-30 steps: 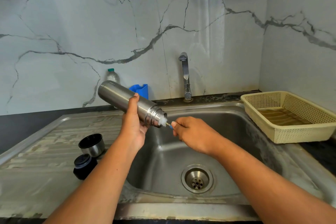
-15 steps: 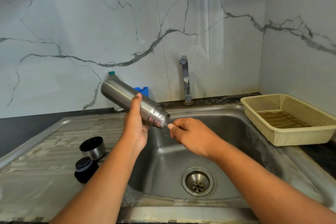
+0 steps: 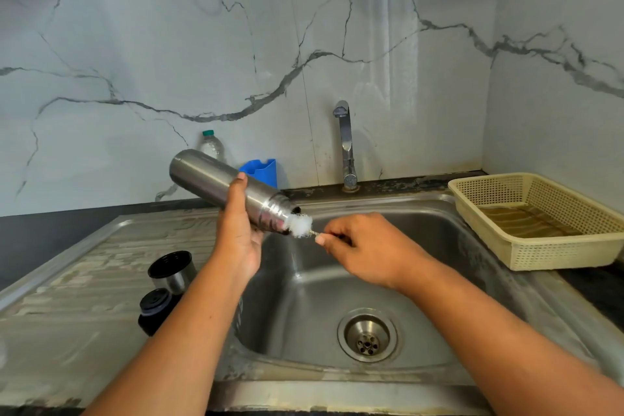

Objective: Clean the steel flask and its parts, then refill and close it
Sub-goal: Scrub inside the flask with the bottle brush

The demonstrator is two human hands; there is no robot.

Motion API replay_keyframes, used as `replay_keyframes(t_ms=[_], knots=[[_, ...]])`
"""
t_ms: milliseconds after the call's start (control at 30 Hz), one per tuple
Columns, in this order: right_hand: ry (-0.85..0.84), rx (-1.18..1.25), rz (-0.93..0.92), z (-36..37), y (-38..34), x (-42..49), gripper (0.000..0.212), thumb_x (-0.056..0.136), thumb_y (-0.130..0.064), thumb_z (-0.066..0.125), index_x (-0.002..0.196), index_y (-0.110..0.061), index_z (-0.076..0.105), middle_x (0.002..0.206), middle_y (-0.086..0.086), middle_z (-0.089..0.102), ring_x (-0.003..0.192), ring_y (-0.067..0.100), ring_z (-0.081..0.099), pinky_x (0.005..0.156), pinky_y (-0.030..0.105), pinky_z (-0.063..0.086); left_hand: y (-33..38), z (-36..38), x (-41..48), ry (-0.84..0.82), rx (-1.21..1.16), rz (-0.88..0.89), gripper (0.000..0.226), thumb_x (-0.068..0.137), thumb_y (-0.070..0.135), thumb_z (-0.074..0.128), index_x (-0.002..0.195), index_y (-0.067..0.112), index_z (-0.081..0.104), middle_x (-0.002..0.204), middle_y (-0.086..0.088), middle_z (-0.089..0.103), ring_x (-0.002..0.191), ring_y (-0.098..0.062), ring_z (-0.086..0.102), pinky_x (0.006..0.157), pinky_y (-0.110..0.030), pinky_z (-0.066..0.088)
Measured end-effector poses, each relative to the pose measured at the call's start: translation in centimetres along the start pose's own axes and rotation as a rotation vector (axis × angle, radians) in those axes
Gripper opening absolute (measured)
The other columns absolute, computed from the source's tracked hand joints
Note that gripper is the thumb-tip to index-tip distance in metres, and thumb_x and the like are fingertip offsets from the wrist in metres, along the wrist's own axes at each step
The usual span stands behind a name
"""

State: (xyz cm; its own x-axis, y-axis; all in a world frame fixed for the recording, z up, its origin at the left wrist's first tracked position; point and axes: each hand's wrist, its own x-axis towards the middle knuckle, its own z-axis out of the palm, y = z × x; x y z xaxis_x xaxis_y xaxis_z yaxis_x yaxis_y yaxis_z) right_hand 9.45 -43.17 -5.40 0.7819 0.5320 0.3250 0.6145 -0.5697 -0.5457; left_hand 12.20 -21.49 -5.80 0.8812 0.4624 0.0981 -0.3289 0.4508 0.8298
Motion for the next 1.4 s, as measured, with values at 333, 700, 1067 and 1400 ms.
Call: replay_keyframes(t_ms=[333, 700, 1067, 1400], knots=[[0.023, -0.154, -0.089, -0.4, 0.3, 0.0, 0.036, 0.102, -0.042, 0.053, 0.069, -0.03, 0.052, 0.058, -0.006, 0.051, 0.054, 0.01, 0.048, 0.052, 0.033, 0.04, 0.0, -0.1, 0.2, 0.059, 0.012, -0.027, 0.045, 0.092, 0.042, 0.071, 0.126, 0.016, 0.059, 0.107, -0.009, 0.076, 0.089, -0.02, 0.076, 0.079, -0.038, 0.061], [0.076, -0.15, 0.019, 0.5, 0.7, 0.4, 0.034, 0.106, -0.032, 0.047, 0.074, -0.027, 0.058, 0.071, -0.004, 0.055, 0.065, 0.018, 0.054, 0.055, 0.031, 0.041, 0.3, -0.3, 0.4, 0.088, 0.037, -0.03, 0.045, 0.09, 0.043, 0.074, 0.122, 0.015, 0.06, 0.114, -0.01, 0.075, 0.097, -0.021, 0.076, 0.084, -0.038, 0.062], [0.251, -0.203, 0.101, 0.9, -0.5, 0.5, 0.013, 0.1, -0.025, 0.061, 0.109, -0.021, 0.07, 0.101, 0.001, 0.061, 0.088, 0.022, 0.06, 0.075, 0.04, 0.055, -0.6, 0.0, 0.7, 0.086, 0.089, -0.067, 0.05, 0.085, 0.046, 0.077, 0.123, 0.018, 0.06, 0.116, -0.011, 0.076, 0.102, -0.024, 0.076, 0.088, -0.043, 0.062], [0.366, -0.287, 0.08, 0.3, -0.8, -0.3, 0.012, 0.097, -0.022, 0.065, 0.109, -0.022, 0.064, 0.106, -0.002, 0.055, 0.091, 0.02, 0.057, 0.073, 0.041, 0.056, 0.4, 0.2, 0.4, 0.088, 0.001, -0.089, 0.042, 0.09, 0.043, 0.074, 0.118, 0.015, 0.059, 0.111, -0.01, 0.076, 0.098, -0.022, 0.076, 0.08, -0.037, 0.063]])
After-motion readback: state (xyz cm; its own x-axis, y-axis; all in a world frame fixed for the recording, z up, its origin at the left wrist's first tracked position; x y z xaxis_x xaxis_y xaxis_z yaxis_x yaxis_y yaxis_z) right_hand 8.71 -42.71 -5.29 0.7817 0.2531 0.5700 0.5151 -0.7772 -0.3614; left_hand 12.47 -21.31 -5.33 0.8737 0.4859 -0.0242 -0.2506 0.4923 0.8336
